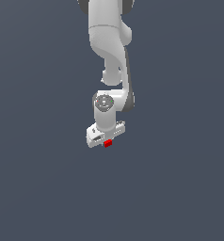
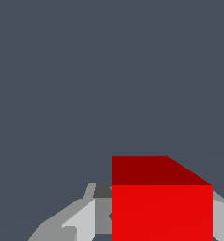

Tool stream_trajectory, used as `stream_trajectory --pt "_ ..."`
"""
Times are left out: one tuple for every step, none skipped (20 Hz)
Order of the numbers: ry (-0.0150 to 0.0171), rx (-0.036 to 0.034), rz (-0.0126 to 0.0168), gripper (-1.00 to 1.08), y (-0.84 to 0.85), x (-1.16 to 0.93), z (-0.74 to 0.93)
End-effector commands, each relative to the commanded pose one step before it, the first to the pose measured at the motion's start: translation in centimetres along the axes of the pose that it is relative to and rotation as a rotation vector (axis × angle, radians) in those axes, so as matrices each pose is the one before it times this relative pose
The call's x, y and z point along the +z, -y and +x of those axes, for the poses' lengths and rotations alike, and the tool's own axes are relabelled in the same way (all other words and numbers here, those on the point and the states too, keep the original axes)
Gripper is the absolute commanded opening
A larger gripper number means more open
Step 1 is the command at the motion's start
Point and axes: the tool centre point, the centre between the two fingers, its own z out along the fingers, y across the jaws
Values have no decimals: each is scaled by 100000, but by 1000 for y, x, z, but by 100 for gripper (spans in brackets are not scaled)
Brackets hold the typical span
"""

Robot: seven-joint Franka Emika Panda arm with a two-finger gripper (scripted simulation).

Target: Pick up the red cube and move it to a goal position.

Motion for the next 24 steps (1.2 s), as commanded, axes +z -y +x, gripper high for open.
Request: stream_trajectory --pt "-95 -63 -45 -100 365 -362 31" --pt "0 0 0 -100 239 -214 -14" --pt "0 0 0 -100 283 -254 -17" --pt "0 0 0 -100 327 -294 -19" --pt "0 0 0 -100 371 -334 -21" --pt "26 -15 -38 -100 425 -373 -18" --pt "0 0 0 -100 462 -417 -25" --pt "0 0 0 -100 508 -459 -27" --pt "0 0 0 -100 554 -502 -28" --pt "27 -19 -36 -100 613 -542 -22" --pt "0 0 0 -100 649 -591 -29" --pt "0 0 0 -100 698 -638 -29" --pt "26 -18 -37 -100 748 -670 -22" --pt "0 0 0 -100 714 -655 -26" --pt "0 0 0 -100 682 -629 -21" --pt "0 0 0 -100 649 -601 -14" --pt "25 -18 -38 -100 625 -565 -1" --pt "0 0 0 -100 572 -535 -2" --pt "0 0 0 -100 531 -498 1" --pt "0 0 0 -100 488 -458 2" --pt "0 0 0 -100 444 -418 4" --pt "0 0 0 -100 400 -377 6" --pt "0 0 0 -100 355 -336 9" --pt "0 0 0 -100 310 -295 13"
